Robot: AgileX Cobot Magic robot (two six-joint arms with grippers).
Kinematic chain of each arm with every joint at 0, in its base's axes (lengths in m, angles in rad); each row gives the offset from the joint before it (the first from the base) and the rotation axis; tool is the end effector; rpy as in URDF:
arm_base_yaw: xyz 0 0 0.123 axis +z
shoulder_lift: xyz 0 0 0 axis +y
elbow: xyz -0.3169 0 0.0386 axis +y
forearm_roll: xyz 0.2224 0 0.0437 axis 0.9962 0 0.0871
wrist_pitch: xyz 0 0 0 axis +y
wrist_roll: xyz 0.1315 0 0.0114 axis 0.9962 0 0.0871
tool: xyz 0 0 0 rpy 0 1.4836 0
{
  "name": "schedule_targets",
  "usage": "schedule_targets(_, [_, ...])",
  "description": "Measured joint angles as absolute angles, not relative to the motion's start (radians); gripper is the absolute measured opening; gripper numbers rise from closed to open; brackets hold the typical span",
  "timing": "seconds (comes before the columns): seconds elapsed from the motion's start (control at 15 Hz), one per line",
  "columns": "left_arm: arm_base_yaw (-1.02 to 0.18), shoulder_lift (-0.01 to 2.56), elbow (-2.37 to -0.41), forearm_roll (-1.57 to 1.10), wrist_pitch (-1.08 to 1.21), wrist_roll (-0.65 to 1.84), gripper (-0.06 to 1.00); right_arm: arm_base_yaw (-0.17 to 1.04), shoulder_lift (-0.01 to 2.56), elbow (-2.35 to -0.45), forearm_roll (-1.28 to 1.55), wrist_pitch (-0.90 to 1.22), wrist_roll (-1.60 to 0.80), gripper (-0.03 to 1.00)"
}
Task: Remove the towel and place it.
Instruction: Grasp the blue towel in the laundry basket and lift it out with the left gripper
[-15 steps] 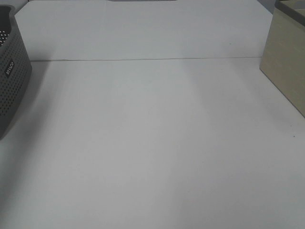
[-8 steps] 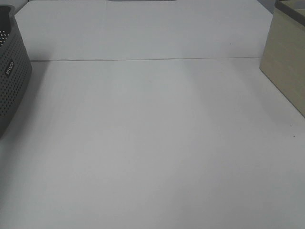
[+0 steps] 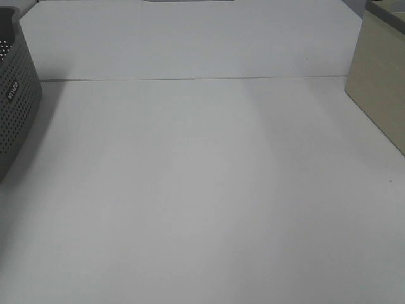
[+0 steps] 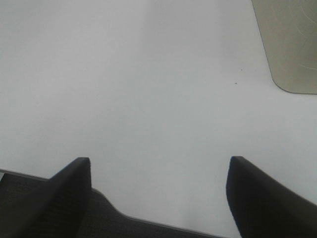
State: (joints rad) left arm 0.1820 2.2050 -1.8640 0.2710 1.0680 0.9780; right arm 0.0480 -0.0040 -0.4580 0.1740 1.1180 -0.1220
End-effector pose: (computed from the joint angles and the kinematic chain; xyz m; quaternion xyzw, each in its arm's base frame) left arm 0.4631 0.1167 0.1984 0.4270 0.8870 0.1724 0.0341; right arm -0.0282 0.0192 0.2289 -0.0784 0.8703 0.0690 0.4814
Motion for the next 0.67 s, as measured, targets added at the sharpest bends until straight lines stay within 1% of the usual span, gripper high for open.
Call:
schedule_targets(0.13, [0.182,2.221,-1.875,0.271,1.068,0.977,0.98,0.048,-0.004,-0.458,0.174,1.118,-0.122,0.75])
schedule_targets(0.2, [0.182,2.221,-1.876,0.271,1.068,0.975,0.96,0.048,-0.004,-0.458,0.174,1.118,-0.122,0.75])
schedule_targets(0.33, [0.182,2.221,-1.876,0.272,1.069,0.974,0.86,0.048,-0.004,-0.458,0.174,1.118,-0.122,0.75])
schedule_targets(0.53, [0.188,2.226,-1.876,0.270,1.068,0.974,0.67,0.048,-0.004,-0.458,0.174,1.118,-0.122,0.75])
schedule_targets(0.67, [0.214,2.231,-1.876,0.268,1.067,0.970,0.62,0.048,-0.004,-0.458,0.174,1.118,-0.122,0.75])
